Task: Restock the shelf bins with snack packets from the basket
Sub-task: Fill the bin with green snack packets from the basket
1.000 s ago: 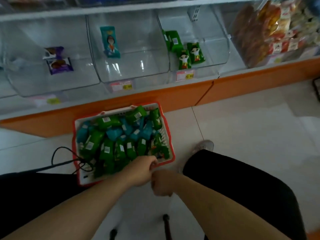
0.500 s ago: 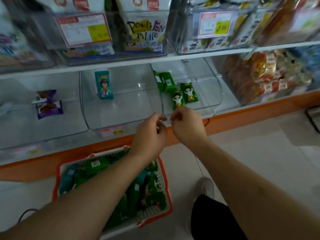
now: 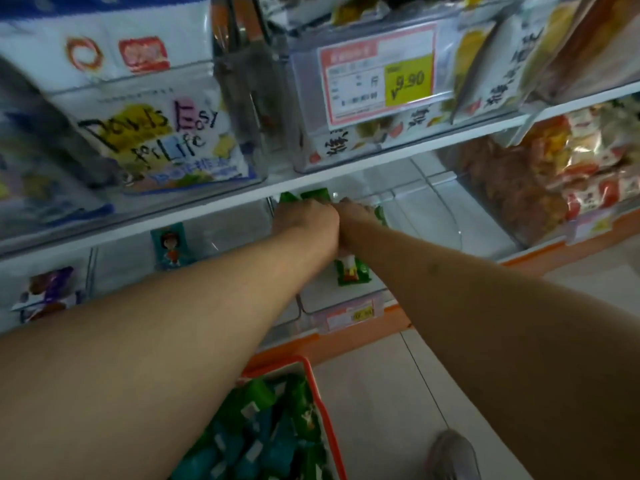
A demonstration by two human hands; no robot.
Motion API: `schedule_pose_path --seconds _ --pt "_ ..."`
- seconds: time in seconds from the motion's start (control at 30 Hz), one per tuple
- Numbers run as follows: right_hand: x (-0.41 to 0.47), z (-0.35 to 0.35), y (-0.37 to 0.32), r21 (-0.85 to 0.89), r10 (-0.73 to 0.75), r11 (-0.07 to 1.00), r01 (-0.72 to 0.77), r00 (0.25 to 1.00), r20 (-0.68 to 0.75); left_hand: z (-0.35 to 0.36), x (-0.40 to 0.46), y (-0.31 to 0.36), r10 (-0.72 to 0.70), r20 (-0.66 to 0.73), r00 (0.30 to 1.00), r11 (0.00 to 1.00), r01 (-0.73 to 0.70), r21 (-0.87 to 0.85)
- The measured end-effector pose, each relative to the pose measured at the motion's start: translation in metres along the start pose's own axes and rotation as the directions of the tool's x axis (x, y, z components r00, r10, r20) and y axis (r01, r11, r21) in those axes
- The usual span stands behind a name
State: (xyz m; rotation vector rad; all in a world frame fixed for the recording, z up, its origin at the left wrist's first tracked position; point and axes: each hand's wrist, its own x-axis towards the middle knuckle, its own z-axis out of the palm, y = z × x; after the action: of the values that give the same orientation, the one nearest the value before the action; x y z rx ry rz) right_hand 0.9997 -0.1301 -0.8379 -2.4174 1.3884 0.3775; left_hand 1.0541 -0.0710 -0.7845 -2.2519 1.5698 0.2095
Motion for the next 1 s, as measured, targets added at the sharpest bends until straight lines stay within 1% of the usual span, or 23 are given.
schedule_pose_path --seconds 0.03,0.1,0.13,0.17,0.23,0.27,0.3,0.33,0.37,0.43,0.47,0.53,0.57,0.63,0.73,0.77,0.8,0.83,0.9,0.97,1.0 --pt "0.003 0.003 0.002 0.000 -0.019 1.000 0.019 1.000 -0.018 0.000 0.007 0.003 0.011 0.028 1.000 1.000 -0.012 0.028" --pt "0.006 0.006 0.004 0.028 -0.058 0.998 0.061 0.994 -0.090 0.006 0.017 0.004 -0.019 0.062 0.998 0.999 0.016 0.050" --pt "0.005 0.006 0.008 0.054 -0.073 0.995 0.080 0.989 -0.129 0.009 0.018 0.006 -0.045 0.076 0.996 0.997 0.041 0.061" --pt "0.004 0.004 0.015 0.096 -0.081 0.991 0.097 0.983 -0.164 0.012 0.019 0.010 -0.039 0.079 0.996 0.996 0.032 0.077" --pt "-0.001 -0.005 0.034 0.237 -0.059 0.966 0.104 0.980 -0.190 0.021 0.020 0.014 -0.004 0.129 0.992 0.993 -0.011 0.117" --pt "-0.005 -0.011 0.042 0.326 -0.039 0.939 0.106 0.978 -0.206 0.024 0.023 0.016 -0.008 0.150 0.989 0.995 -0.007 0.099" --pt "-0.008 -0.018 0.050 0.432 -0.005 0.896 0.106 0.974 -0.228 0.027 0.027 0.017 -0.008 0.148 0.989 0.999 0.003 0.036" --pt "-0.010 -0.024 0.059 0.561 0.044 0.822 0.101 0.970 -0.238 0.030 0.030 0.017 -0.018 0.142 0.990 1.000 0.019 -0.011" --pt "-0.010 -0.029 0.066 0.688 0.091 0.719 0.100 0.968 -0.236 0.031 0.035 0.021 -0.044 0.147 0.988 0.997 0.053 -0.061" --pt "-0.007 -0.038 0.074 0.896 0.157 0.439 0.066 0.976 -0.149 0.032 0.039 0.023 -0.095 0.142 0.985 0.982 0.116 -0.149" --pt "-0.009 -0.041 0.076 0.953 0.182 0.300 0.042 0.978 -0.100 0.032 0.040 0.024 -0.113 0.125 0.986 0.968 0.137 -0.209" --pt "-0.021 -0.044 0.076 0.998 0.221 0.025 -0.065 0.973 0.058 0.032 0.043 0.026 -0.118 0.132 0.984 0.937 0.155 -0.312" --pt "-0.026 -0.043 0.076 0.993 0.214 -0.058 -0.100 0.971 0.110 0.033 0.044 0.027 -0.122 0.130 0.984 0.909 0.164 -0.384" --pt "-0.031 -0.037 0.074 0.986 0.186 -0.129 -0.105 0.974 0.128 0.037 0.052 0.030 -0.152 0.135 0.979 0.844 0.199 -0.498" --pt "-0.026 -0.028 0.073 0.971 0.215 -0.218 -0.093 0.966 0.141 0.042 0.056 0.031 -0.187 0.105 0.977 0.757 0.211 -0.618" --pt "-0.021 -0.026 0.073 0.965 0.222 -0.244 -0.093 0.964 0.149 0.042 0.055 0.031 -0.209 0.101 0.973 0.722 0.224 -0.655" --pt "-0.017 -0.025 0.073 0.966 0.225 -0.241 -0.093 0.963 0.149 0.043 0.054 0.031 -0.234 0.104 0.967 0.691 0.241 -0.681" --pt "-0.013 -0.022 0.073 0.973 0.231 -0.209 -0.095 0.962 0.143 0.043 0.052 0.031 -0.262 0.108 0.959 0.668 0.261 -0.697" --pt "-0.006 -0.019 0.075 0.996 0.255 -0.035 -0.080 0.963 0.086 0.043 0.048 0.031 -0.294 0.098 0.951 0.666 0.278 -0.692" --pt "-0.002 -0.017 0.076 0.989 0.294 0.144 -0.037 0.956 -0.007 0.041 0.040 0.031 -0.297 0.036 0.954 0.734 0.253 -0.630" --pt "-0.001 -0.018 0.076 0.978 0.314 0.206 -0.030 0.949 -0.037 0.041 0.035 0.032 -0.283 -0.003 0.959 0.774 0.226 -0.592"
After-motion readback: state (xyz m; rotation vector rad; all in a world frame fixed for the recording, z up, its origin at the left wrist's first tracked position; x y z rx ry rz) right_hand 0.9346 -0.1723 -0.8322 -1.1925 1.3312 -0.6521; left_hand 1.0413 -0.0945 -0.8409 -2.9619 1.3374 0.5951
